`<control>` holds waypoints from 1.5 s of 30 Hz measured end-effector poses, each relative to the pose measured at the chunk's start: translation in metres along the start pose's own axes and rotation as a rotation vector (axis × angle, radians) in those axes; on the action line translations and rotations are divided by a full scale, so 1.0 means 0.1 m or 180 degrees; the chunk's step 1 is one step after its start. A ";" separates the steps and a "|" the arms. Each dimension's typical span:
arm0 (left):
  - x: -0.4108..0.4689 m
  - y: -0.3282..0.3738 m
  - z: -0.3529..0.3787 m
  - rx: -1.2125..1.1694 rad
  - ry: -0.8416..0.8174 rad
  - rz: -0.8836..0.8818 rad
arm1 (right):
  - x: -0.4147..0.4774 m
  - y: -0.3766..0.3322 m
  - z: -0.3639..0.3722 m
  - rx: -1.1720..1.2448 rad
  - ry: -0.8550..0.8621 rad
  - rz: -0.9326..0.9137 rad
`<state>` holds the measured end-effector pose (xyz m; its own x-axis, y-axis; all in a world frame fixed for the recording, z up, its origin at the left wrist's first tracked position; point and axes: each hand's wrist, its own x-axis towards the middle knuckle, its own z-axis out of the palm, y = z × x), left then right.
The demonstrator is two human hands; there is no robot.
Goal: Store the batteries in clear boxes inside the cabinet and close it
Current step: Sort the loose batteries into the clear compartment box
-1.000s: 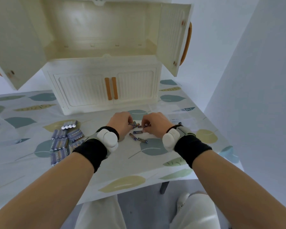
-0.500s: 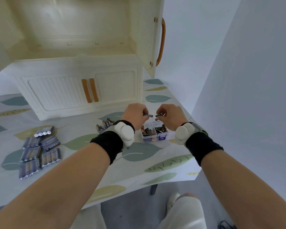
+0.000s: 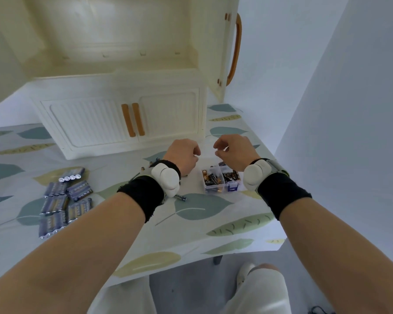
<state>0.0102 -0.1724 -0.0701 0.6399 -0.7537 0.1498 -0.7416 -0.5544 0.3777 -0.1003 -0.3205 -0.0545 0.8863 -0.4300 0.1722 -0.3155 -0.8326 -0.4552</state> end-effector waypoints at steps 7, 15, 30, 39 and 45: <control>-0.22 -0.46 -0.21 0.0075 -0.0017 -0.0244 | 0.10 -0.39 0.22 -0.0030 -0.0143 -0.0274; -0.52 -0.86 -0.33 0.0127 -0.0194 -0.0513 | 0.05 -0.85 0.45 -0.0176 -0.0634 -0.0621; -0.75 -1.07 -0.22 0.0339 -0.0374 -0.0329 | -0.16 -1.12 0.73 -0.0841 -0.1490 -0.0679; -0.82 -1.17 -0.19 0.0474 -0.0480 -0.0545 | -0.08 -1.10 0.78 -0.1026 -0.1225 -0.0486; -0.85 -1.28 -0.24 0.0320 0.0069 -0.0893 | -0.10 -1.10 0.87 -0.1141 -0.1184 -0.0369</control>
<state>0.0554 -0.0293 -0.1090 0.8260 -0.5590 0.0724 -0.5508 -0.7729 0.3150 -0.0445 -0.1942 -0.0817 0.9621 -0.2292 -0.1476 -0.2467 -0.9625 -0.1130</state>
